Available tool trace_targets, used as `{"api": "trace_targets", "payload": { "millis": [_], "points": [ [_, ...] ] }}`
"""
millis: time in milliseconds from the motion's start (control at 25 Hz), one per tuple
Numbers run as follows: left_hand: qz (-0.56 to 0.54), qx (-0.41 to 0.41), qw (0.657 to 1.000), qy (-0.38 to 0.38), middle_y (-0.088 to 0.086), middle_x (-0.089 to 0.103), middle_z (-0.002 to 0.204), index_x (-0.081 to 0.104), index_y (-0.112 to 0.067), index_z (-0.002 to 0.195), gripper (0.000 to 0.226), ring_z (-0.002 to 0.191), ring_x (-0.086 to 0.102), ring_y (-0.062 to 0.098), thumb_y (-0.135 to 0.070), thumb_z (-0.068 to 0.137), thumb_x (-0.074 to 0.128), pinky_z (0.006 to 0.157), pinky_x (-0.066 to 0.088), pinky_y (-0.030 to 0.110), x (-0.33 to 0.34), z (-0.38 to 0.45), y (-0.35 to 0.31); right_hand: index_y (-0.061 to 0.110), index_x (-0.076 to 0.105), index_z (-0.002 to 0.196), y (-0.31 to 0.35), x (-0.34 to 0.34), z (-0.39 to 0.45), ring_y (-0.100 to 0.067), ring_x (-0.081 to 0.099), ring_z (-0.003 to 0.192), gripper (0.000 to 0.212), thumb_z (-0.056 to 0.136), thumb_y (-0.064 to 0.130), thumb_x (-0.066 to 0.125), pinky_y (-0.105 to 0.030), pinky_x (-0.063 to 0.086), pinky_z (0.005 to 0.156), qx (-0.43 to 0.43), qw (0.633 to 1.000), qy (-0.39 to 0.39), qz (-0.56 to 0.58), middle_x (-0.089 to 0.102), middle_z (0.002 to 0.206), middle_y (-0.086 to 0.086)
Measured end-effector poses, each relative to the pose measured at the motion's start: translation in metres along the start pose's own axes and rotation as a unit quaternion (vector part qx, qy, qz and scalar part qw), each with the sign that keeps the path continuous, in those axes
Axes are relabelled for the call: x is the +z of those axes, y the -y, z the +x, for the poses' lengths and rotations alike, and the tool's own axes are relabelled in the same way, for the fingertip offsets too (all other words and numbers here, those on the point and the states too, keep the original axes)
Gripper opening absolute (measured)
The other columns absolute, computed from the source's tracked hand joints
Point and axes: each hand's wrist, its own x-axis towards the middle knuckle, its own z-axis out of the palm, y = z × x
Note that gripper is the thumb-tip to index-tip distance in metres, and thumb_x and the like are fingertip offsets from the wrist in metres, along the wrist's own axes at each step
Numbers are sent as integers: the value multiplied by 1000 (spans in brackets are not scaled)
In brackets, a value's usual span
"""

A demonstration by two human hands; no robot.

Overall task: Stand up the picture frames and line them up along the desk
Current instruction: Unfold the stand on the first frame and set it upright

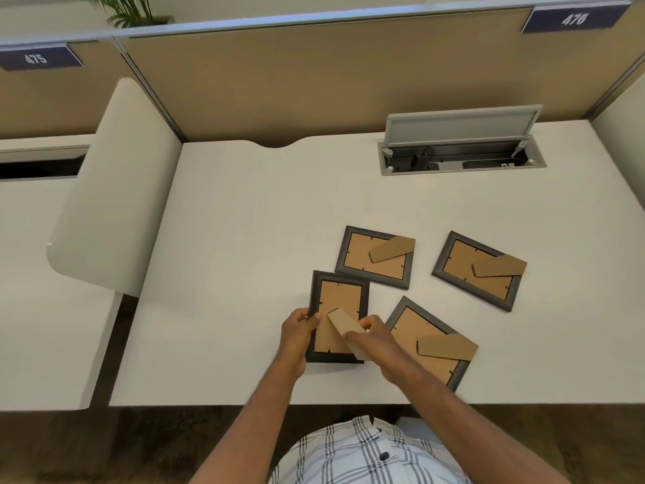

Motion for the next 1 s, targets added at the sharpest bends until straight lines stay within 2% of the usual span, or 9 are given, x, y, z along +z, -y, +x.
{"api": "trace_targets", "payload": {
  "millis": [120,280,400,520,640,680,760,880,1000],
  "points": [
    [-71,30,993,84,9,73,116,67,-16,117,28,113,66,30,-36,97,66,95,57,46,-5,-10,-12,27,44,111,17,-16,6,-14,51,102,57,74,42,84,-25,49,70,-21,999,24,-11,51,115,1],
    [-93,65,978,173,5,75,120,75,-23,117,41,109,72,22,-53,92,62,91,59,45,-10,-17,-29,21,49,108,35,-36,12,-16,53,104,56,68,32,86,-25,46,69,-73,993,70,-63,53,114,-3],
    [-27,116,979,168,7,73,119,74,-19,112,49,116,66,25,-59,84,72,95,54,43,-10,-15,-36,18,51,109,41,-48,10,-18,53,99,49,70,27,79,-29,45,74,-110,981,132,-88,54,110,-4],
    [15,121,983,138,-2,62,132,57,-30,130,70,123,57,17,-62,72,78,99,43,37,-12,-10,-43,19,49,111,50,-56,6,-20,50,96,48,71,27,74,-33,43,78,-122,964,209,-107,50,108,-7],
    [2,88,975,204,2,70,130,56,-28,138,66,125,61,21,-55,80,74,107,40,42,-20,-1,-47,9,47,125,53,-60,8,-30,47,105,59,73,21,72,-54,45,93,-130,949,265,-111,47,123,-25],
    [-7,82,970,229,7,72,127,61,-23,135,64,123,64,26,-54,81,73,106,44,44,-22,1,-47,5,43,133,52,-60,10,-36,47,110,67,74,19,72,-63,41,102,-128,945,279,-109,44,131,-29],
    [-30,79,964,252,13,72,125,66,-17,131,60,118,65,31,-50,82,74,98,53,45,-25,0,-46,5,39,141,53,-58,13,-45,45,126,76,74,18,73,-68,33,112,-125,938,306,-107,42,140,-30],
    [-102,45,958,264,14,70,126,63,-13,134,72,116,65,28,-47,75,85,91,57,41,-26,-2,-42,28,45,142,59,-57,14,-28,45,135,79,70,32,77,-51,40,112,-137,929,325,-109,49,143,-9],
    [-123,30,954,272,15,67,134,57,-10,140,77,122,65,31,-44,76,84,96,56,43,-29,-1,-37,46,50,133,58,-56,16,-17,47,132,65,74,34,74,-36,42,102,-125,935,319,-90,54,140,4]
  ]
}}
